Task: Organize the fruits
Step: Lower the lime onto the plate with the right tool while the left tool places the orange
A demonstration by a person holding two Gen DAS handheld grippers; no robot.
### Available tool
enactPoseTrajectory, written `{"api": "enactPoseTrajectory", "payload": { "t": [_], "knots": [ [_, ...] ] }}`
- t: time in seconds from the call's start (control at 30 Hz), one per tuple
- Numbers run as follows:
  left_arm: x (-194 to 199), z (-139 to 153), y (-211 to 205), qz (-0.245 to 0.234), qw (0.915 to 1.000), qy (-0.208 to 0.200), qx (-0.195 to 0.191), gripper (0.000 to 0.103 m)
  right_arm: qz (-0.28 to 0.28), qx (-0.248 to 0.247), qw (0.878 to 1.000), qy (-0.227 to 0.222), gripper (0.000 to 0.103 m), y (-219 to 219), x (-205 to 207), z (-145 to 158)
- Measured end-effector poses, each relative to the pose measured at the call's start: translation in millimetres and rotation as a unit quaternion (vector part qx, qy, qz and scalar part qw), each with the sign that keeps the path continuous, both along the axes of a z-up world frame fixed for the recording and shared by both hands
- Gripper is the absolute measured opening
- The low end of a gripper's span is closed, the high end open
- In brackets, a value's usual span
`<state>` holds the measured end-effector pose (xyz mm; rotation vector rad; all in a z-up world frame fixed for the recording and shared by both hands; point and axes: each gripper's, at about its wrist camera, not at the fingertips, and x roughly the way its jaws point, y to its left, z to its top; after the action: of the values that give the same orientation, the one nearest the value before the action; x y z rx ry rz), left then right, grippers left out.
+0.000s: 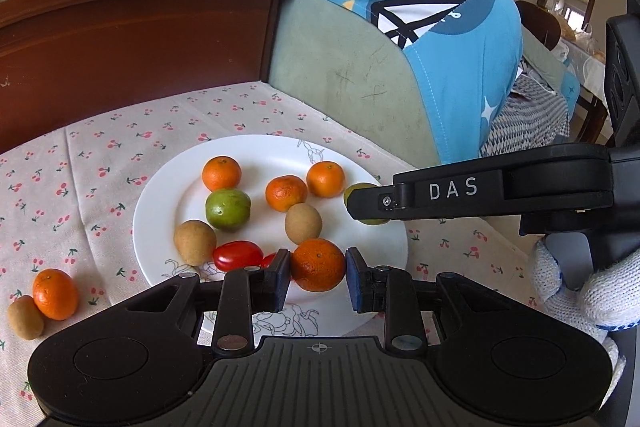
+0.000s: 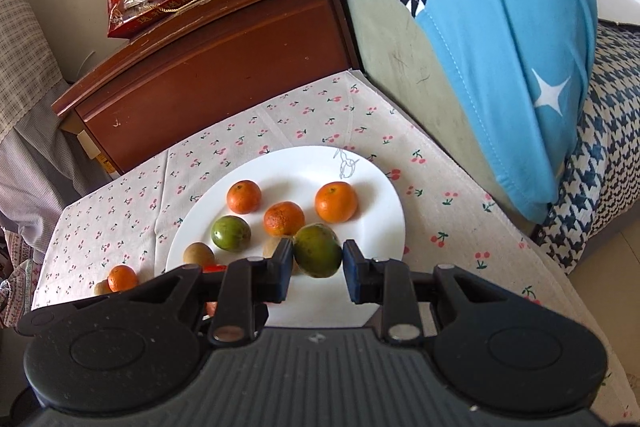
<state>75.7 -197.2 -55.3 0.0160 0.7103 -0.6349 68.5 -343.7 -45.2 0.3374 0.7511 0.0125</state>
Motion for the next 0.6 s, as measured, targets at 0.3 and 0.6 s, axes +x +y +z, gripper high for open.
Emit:
{"api": "enactPoseTrajectory", "payload": {
  "t": [0.3, 0.6],
  "knots": [
    [-1.7, 9.2, 0.2, -0.007, 0.9999, -0.009, 0.005, 0.048, -0.017, 0.032, 0.999, -0.008, 0.030, -6.4, 1.2, 1.7],
    [-5.6, 25.4, 29.1, 0.007, 1.0000, 0.000, 0.002, 0.064, -0.020, 0.040, 0.999, -0.017, 0.040, -3.8, 0.4, 5.1]
  ]
}}
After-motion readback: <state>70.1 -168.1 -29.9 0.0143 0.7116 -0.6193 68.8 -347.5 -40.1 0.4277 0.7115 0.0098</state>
